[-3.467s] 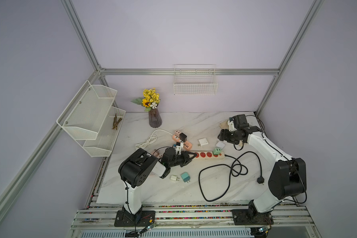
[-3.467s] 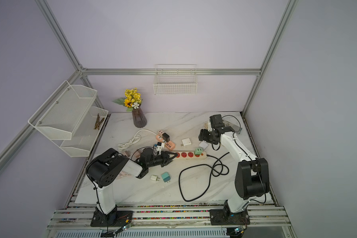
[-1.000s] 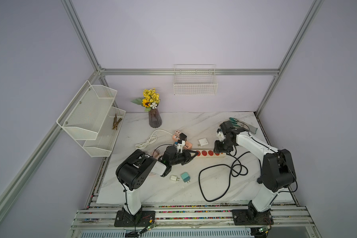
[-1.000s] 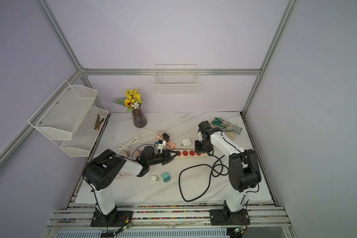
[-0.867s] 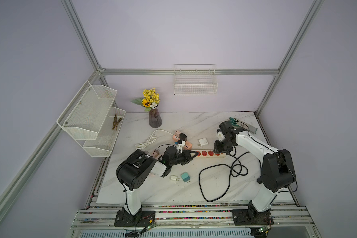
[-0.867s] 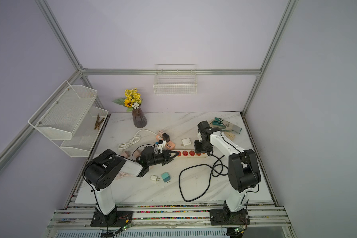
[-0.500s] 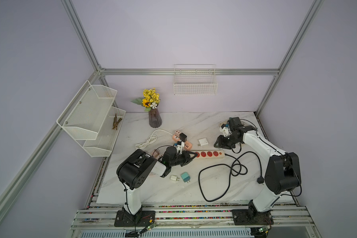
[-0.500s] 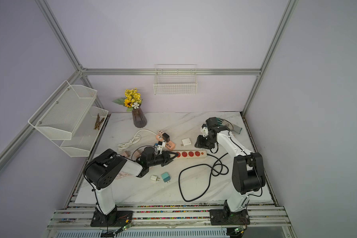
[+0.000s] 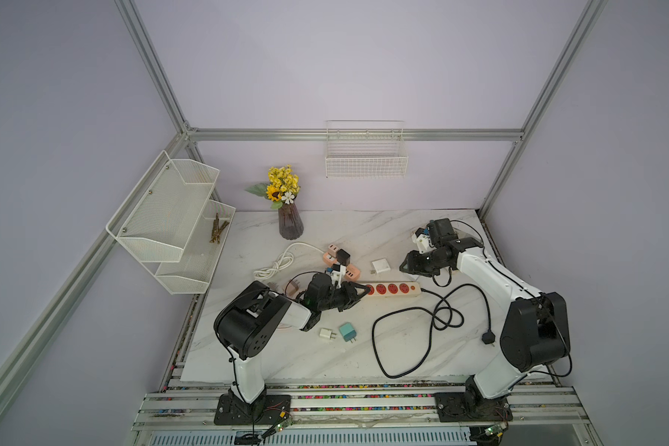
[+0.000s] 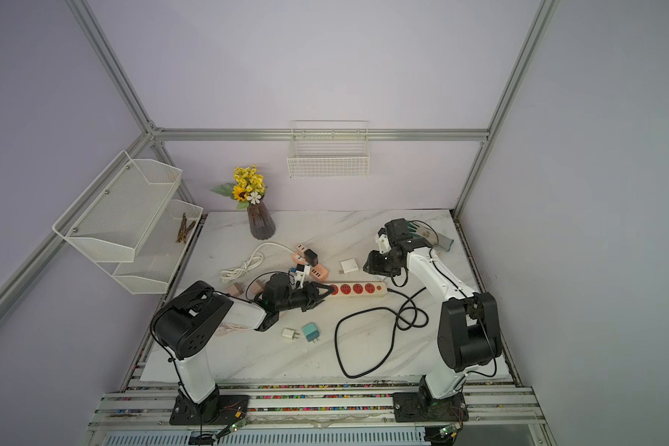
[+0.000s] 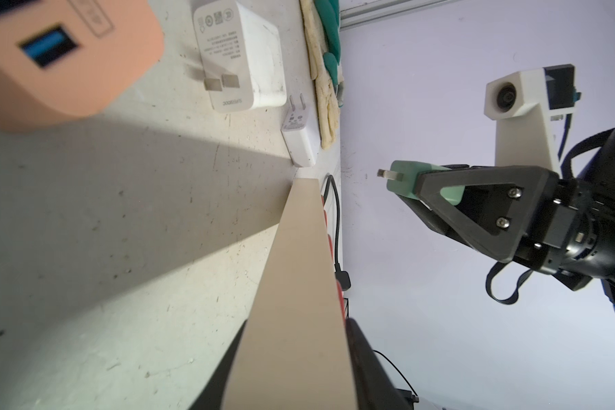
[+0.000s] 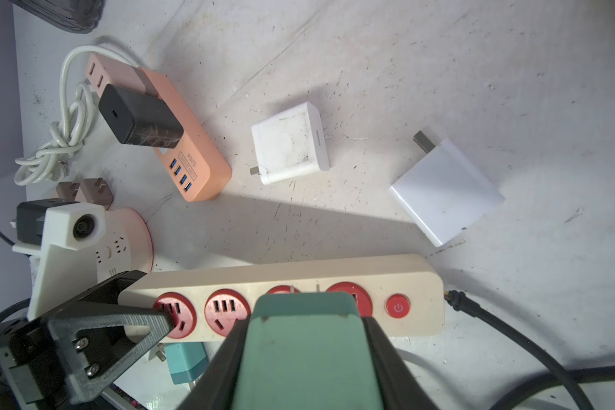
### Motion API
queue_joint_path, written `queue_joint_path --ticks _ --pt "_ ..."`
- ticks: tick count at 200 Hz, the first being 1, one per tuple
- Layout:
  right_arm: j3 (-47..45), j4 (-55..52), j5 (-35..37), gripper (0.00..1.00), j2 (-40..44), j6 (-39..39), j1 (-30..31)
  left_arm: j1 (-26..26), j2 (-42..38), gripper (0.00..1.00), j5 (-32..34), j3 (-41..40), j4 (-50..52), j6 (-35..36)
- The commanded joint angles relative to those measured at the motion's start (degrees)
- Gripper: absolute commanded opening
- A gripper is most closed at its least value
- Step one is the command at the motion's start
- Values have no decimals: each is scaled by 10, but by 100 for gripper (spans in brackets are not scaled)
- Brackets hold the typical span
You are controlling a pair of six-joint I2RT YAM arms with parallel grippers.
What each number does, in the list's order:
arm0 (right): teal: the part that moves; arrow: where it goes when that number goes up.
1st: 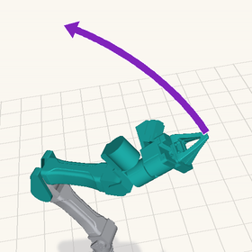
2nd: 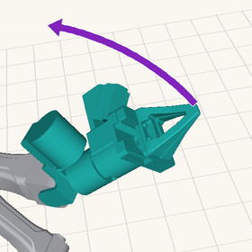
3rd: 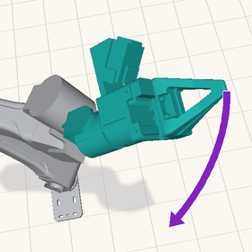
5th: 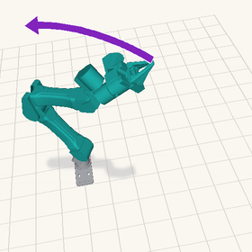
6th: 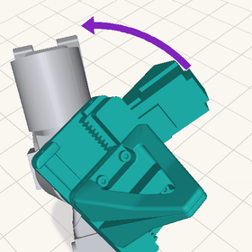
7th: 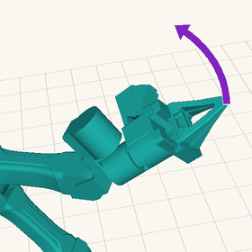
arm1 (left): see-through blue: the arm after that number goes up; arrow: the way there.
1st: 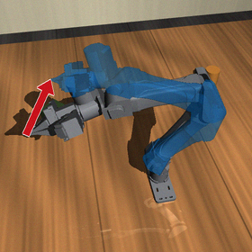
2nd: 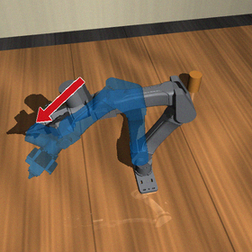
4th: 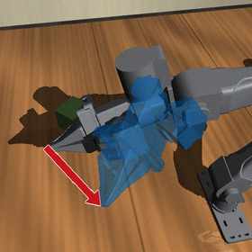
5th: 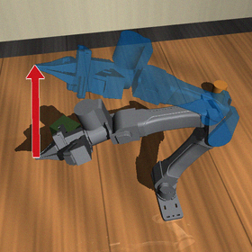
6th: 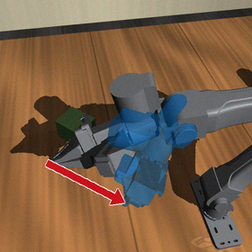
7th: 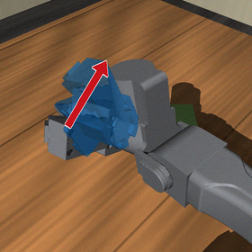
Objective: Pull the plug off the socket
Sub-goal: Place the socket at the center of the board.
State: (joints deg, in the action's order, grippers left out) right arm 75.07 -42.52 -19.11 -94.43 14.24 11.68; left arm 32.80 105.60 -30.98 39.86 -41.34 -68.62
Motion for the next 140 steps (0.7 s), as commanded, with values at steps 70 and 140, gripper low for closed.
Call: queue_joint_path --ticks 70,140 --pt "29 7 32 0 10 -4 6 -8 -58 64 66 84 331 119" --pt "7 218 158 0 -29 41 45 -8 -158 70 211 96 462 197"
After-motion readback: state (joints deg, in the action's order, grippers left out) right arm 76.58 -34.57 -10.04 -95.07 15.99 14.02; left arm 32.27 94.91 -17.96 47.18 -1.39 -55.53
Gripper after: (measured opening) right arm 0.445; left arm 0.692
